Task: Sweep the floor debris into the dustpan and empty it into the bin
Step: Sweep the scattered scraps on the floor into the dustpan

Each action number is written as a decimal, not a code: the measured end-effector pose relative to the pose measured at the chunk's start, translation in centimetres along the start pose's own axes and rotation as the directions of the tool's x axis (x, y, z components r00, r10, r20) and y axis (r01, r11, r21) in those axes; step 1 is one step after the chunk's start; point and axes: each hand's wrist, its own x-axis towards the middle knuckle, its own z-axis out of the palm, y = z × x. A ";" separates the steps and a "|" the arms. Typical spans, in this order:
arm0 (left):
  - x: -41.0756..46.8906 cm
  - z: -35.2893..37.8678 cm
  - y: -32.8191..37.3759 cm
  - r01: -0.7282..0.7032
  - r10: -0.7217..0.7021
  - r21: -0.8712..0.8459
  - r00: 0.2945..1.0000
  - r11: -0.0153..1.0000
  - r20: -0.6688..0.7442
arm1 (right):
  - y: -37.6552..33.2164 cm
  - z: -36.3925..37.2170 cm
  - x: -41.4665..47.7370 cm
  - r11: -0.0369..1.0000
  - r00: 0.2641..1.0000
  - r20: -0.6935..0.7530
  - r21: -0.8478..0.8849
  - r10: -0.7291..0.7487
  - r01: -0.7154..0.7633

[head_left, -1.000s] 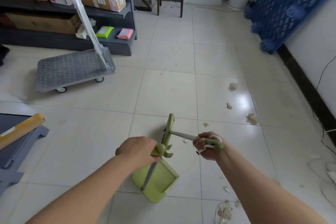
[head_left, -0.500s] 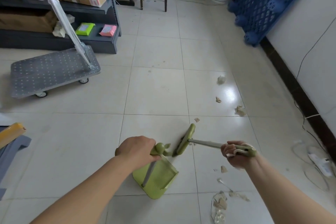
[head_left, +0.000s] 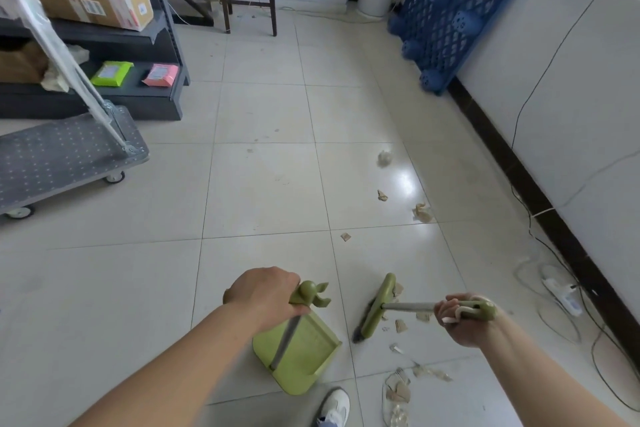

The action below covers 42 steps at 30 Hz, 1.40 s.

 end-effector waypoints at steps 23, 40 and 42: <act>10.9 -7.4 2.6 0.117 -0.116 0.029 0.993 0.993 -0.032 | -7.8 14.3 5.9 0.943 0.945 0.293 -0.329 0.148 -0.046; 18.8 -8.8 6.0 0.088 -0.088 0.059 0.996 0.994 -0.002 | -17.7 8.9 6.7 0.981 0.955 0.245 -0.134 0.168 -0.138; 19.0 -9.1 7.0 0.072 -0.073 0.066 0.997 0.995 0.004 | -18.1 7.9 6.1 0.987 0.961 0.234 -0.105 0.146 -0.124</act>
